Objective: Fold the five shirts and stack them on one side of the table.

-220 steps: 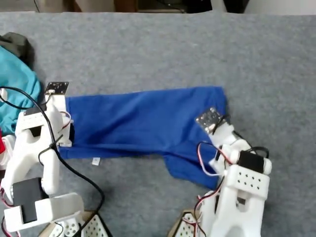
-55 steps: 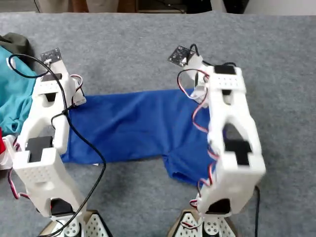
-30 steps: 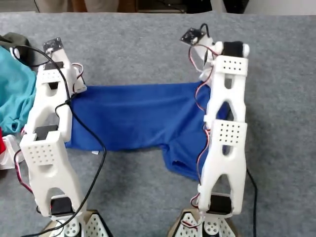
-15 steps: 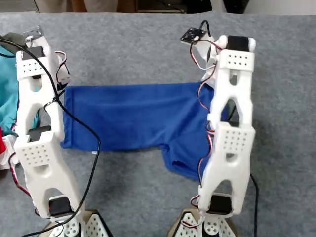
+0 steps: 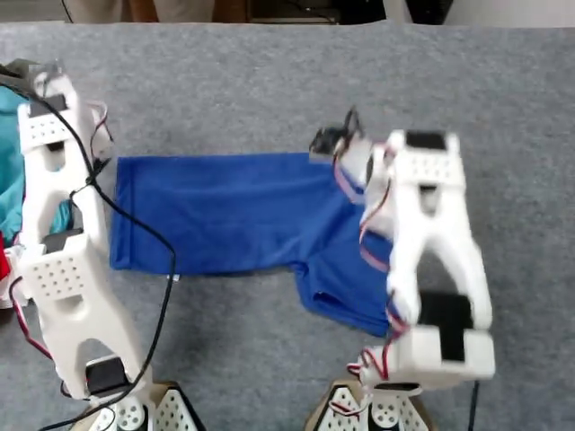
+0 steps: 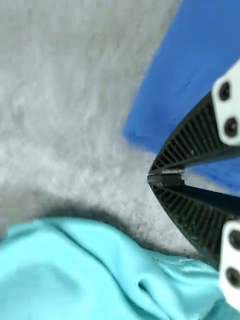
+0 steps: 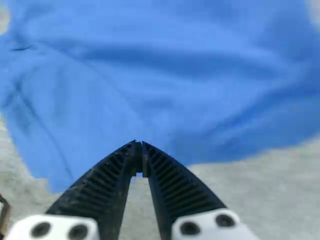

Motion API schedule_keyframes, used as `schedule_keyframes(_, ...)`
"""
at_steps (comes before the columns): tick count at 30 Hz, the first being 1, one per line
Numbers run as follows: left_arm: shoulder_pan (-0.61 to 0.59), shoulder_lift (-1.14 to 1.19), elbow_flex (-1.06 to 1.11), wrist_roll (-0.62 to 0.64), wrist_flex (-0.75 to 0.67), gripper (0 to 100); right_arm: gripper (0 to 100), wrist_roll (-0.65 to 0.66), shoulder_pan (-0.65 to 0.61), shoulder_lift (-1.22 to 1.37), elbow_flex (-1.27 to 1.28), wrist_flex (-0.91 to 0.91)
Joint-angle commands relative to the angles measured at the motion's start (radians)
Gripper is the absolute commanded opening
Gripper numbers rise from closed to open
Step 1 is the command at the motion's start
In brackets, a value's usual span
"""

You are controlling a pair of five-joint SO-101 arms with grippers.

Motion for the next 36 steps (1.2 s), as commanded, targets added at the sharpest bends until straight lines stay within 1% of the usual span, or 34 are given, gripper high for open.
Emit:
schedule_keyframes(1,-0.032,-0.007,0.029,0.037,-0.064,2,0.6,-0.006,-0.085,-0.166,0.275,-0.114)
schedule_keyframes(5,-0.038,-0.004,0.035,0.034,-0.08,2,0.6,-0.04,-0.154,-0.214,0.369,-0.129)
schedule_keyframes(13,-0.032,-0.002,0.051,0.032,-0.081,2,0.5,-0.035,-0.18,-0.226,0.449,-0.163)
schedule_keyframes(17,-0.032,-0.002,0.051,0.032,-0.081,2,0.5,-0.041,-0.251,-0.226,0.475,-0.169)
schedule_keyframes(20,-0.032,-0.002,0.051,0.032,-0.081,2,0.5,-0.077,-0.308,-0.226,0.481,-0.198)
schedule_keyframes(25,-0.032,-0.002,0.055,0.031,-0.097,2,0.5,-0.109,-0.392,-0.226,0.479,-0.198)
schedule_keyframes(33,-0.031,-0.002,0.078,0.031,-0.12,2,0.5,-0.117,-0.404,-0.228,0.483,-0.195)
schedule_keyframes(36,-0.031,-0.002,0.078,0.031,-0.121,2,0.5,-0.146,-0.449,-0.228,0.478,-0.193)
